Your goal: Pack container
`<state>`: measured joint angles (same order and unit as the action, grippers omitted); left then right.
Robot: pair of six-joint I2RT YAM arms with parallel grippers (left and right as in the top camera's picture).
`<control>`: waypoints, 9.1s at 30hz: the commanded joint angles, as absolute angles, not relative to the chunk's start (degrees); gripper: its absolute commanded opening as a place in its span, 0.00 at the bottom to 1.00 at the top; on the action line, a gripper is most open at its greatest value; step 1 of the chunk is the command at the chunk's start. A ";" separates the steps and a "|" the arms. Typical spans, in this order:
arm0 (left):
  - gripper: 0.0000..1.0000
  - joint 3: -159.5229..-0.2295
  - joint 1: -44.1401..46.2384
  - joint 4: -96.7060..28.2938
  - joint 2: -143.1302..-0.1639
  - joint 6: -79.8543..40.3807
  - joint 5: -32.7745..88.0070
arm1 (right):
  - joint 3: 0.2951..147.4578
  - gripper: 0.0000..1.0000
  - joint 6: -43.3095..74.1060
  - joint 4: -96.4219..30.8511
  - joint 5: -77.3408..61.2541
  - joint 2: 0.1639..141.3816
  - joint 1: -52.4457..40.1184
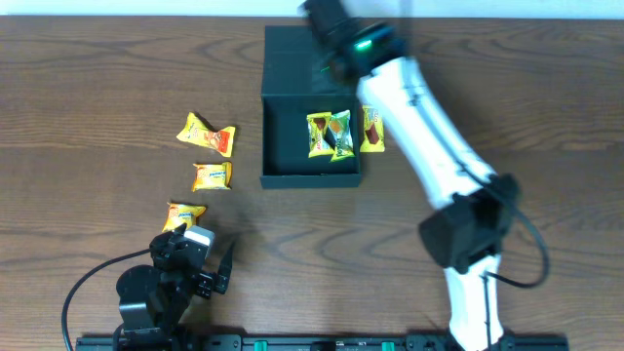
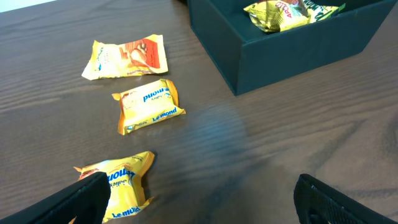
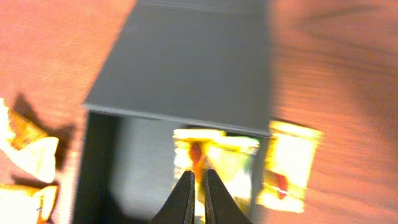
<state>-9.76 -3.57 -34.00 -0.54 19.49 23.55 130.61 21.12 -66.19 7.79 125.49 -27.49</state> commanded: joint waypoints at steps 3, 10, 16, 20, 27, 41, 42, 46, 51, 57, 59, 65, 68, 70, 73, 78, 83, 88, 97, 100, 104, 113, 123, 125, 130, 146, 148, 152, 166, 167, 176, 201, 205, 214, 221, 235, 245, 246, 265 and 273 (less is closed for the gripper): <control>0.95 -9.15 -3.36 -33.80 -0.21 19.25 23.40 | 124.92 0.20 23.75 -68.64 7.77 126.67 -15.94; 0.95 -9.15 -3.36 -33.80 -0.21 19.25 23.40 | 107.55 0.82 23.75 -61.54 0.56 126.67 -15.35; 0.95 -9.15 -3.36 -33.80 -0.21 19.25 23.40 | 103.33 0.82 23.83 -56.21 2.66 126.67 -18.24; 0.96 -9.15 -3.36 -33.80 -0.21 19.25 23.40 | 102.19 0.80 24.40 -53.60 4.14 126.67 -18.70; 0.95 -9.15 -3.36 -33.80 -0.21 19.25 23.40 | 99.35 0.72 24.38 -51.20 5.19 126.67 -18.83; 0.95 -9.15 -3.36 -33.80 -0.21 19.25 23.40 | 94.06 0.68 23.44 -46.19 5.37 126.76 -18.83; 0.95 -9.15 -3.36 -33.80 -0.21 19.25 23.40 | 93.82 0.68 23.42 -46.04 5.37 126.76 -18.83; 0.96 -9.15 -3.36 -33.80 -0.21 19.25 23.40 | 92.99 0.59 23.07 -45.89 5.82 126.78 -18.83; 0.95 -9.15 -3.36 -33.80 -0.21 19.25 23.40 | 92.99 0.37 23.07 -45.89 6.24 126.78 -18.83; 0.95 -9.15 -3.36 -33.80 -0.21 19.25 23.40 | 92.99 0.26 23.09 -45.80 6.28 126.78 -18.83; 0.95 -9.15 -3.36 -33.80 -0.21 19.25 23.40 | 92.99 0.22 23.09 -45.63 6.35 126.78 -18.83; 0.95 -9.15 -3.36 -33.80 -0.21 19.25 23.38 | 93.01 0.13 23.14 -45.21 7.51 126.76 -18.57; 0.96 -9.15 -3.36 -33.80 -0.21 19.25 23.38 | 93.84 0.07 23.14 -45.65 7.49 126.76 -18.31; 0.95 -9.15 -3.36 -33.80 -0.21 19.25 23.38 | 96.71 0.04 23.11 -47.16 7.51 126.76 -18.15; 0.96 -9.15 -3.36 -33.80 -0.21 19.25 23.38 | 102.24 0.03 23.09 -50.04 7.62 126.76 -17.93; 0.95 -9.15 -3.36 -33.80 -0.21 19.25 23.38 | 121.19 0.01 23.05 -59.99 9.06 126.76 -18.22; 0.96 -9.15 -3.36 -33.80 -0.21 19.25 23.40 | 130.41 0.01 23.09 -64.01 1.10 126.76 -21.89; 0.95 -9.15 -3.36 -33.80 -0.21 19.25 23.40 | 128.01 0.01 22.35 -64.86 -1.87 126.78 -30.35; 0.96 -9.15 -3.36 -33.80 -0.21 19.25 23.40 | 117.16 0.02 22.63 -63.51 0.14 126.78 -35.99; 0.95 -9.15 -3.36 -33.80 -0.21 19.25 23.38 | 113.97 0.02 23.33 -62.78 -0.34 126.78 -35.99; 0.95 -9.15 -3.36 -33.80 -0.21 19.25 23.40 | 111.59 0.01 23.31 -61.52 -1.78 126.78 -36.69; 0.95 -9.15 -3.36 -33.80 -0.21 19.25 23.40 | 110.87 0.02 29.89 -59.51 3.25 126.78 -38.65; 0.95 -9.15 -3.36 -33.80 -0.21 19.25 23.38 | 110.76 0.02 41.47 -58.04 8.47 127.72 -39.18; 0.95 -9.15 -3.36 -33.80 -0.21 19.25 23.40 | 110.76 0.02 42.89 -58.00 6.68 128.68 -39.20; 0.96 -9.15 -3.36 -33.80 -0.21 19.25 23.40 | 110.76 0.02 43.07 -56.88 4.29 130.15 -39.59; 0.95 -9.15 -3.36 -33.80 -0.21 19.25 23.38 | 110.76 0.02 42.83 -55.48 6.68 132.07 -40.16; 0.95 -9.15 -3.36 -33.80 -0.21 19.25 23.40 | 110.76 0.02 42.83 -55.51 6.70 132.35 -40.14; 0.95 -9.15 -3.36 -33.80 -0.21 19.25 23.40 | 110.76 0.02 42.83 -55.24 7.75 133.05 -40.05; 0.96 -9.15 -3.36 -33.80 -0.21 19.25 23.40 | 110.76 0.60 43.42 -54.89 9.26 133.53 -39.66; 0.96 -9.15 -3.36 -33.80 -0.21 19.25 23.40 | 110.76 0.62 43.16 -54.78 9.26 133.53 -39.66; 0.95 -9.15 -3.36 -33.80 -0.21 19.25 23.38 | 111.42 0.56 41.25 -54.22 9.89 133.49 -39.55; 0.95 -9.15 -3.36 -33.80 -0.21 19.25 23.38 | 121.34 0.02 22.83 -60.36 -1.58 133.80 -38.94; 0.96 -9.15 -3.36 -33.80 -0.21 19.25 23.40 | 119.00 0.02 22.57 -59.05 -1.58 134.21 -38.81; 0.95 -9.15 -3.36 -33.80 -0.21 19.25 23.40 | 112.31 0.02 20.03 -52.64 -1.98 134.21 -38.79; 0.96 -9.15 -3.36 -33.80 -0.21 19.25 23.38 | 109.47 0.02 18.06 -49.89 -2.50 134.21 -38.72; 0.95 -9.15 -3.36 -33.80 -0.21 19.25 23.40 | 106.15 0.36 18.15 -42.48 -0.36 134.23 -38.70; 0.95 -9.15 -3.36 -33.80 -0.21 19.25 23.38 | 106.15 0.38 22.31 -42.00 3.22 134.23 -38.68; 0.95 -9.15 -3.36 -33.80 -0.21 19.25 23.40 | 106.15 0.38 22.55 -41.95 3.22 134.23 -38.68; 0.95 -9.15 -3.36 -33.80 -0.21 19.25 23.40 | 106.17 0.38 26.33 -40.23 6.15 134.21 -38.74; 0.95 -9.15 -3.36 -33.80 -0.21 19.25 23.40 | 106.19 0.40 26.30 -40.34 5.61 130.58 -38.52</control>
<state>-9.76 -3.57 -34.00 -0.54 19.46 23.55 106.41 25.45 -40.23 4.73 132.75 -39.07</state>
